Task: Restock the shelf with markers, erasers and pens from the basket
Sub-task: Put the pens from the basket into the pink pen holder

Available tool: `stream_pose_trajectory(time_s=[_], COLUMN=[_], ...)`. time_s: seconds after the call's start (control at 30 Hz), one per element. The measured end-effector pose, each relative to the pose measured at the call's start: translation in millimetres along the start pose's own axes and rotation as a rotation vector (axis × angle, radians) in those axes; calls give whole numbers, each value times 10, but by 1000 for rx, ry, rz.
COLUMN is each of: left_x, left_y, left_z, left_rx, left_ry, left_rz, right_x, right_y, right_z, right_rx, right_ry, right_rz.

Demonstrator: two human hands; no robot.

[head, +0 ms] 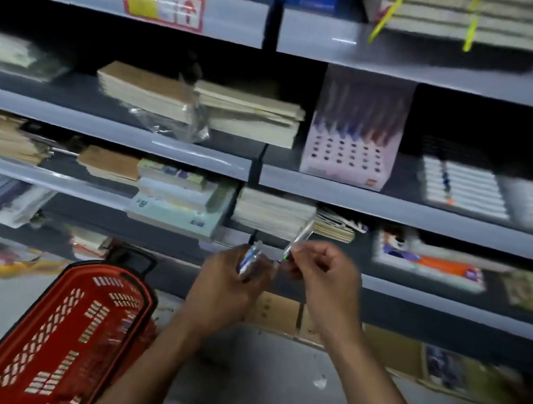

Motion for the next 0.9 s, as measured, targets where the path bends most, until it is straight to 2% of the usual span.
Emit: stream_pose_trajectory(time_s=[0.13, 0.37, 0.53, 0.9], left_x=[-16, -113, -400, -1324], left_y=[431, 729, 659, 260], left_z=[299, 461, 513, 604], left_rx=[114, 67, -39, -55], left_ry=[-40, -66, 38, 212], left_rz=[-47, -21, 60, 44], right_x=[-103, -262, -430, -951], right_y=[-574, -1026, -957, -384], right_z=[-57, -112, -170, -490], right_rx=[-60, -97, -92, 8], right_ry=[32, 58, 37, -101], right_rz=[26, 31, 12, 75])
Point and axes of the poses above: each hand's wrist, its own x-axis away from the middle knuckle, its own y-axis out of the palm, z = x × y, the point moved 3 cm from there along -x, towards the middle knuckle, and after that the axes turned 8 degrees about -x, right-handed, at the moved point
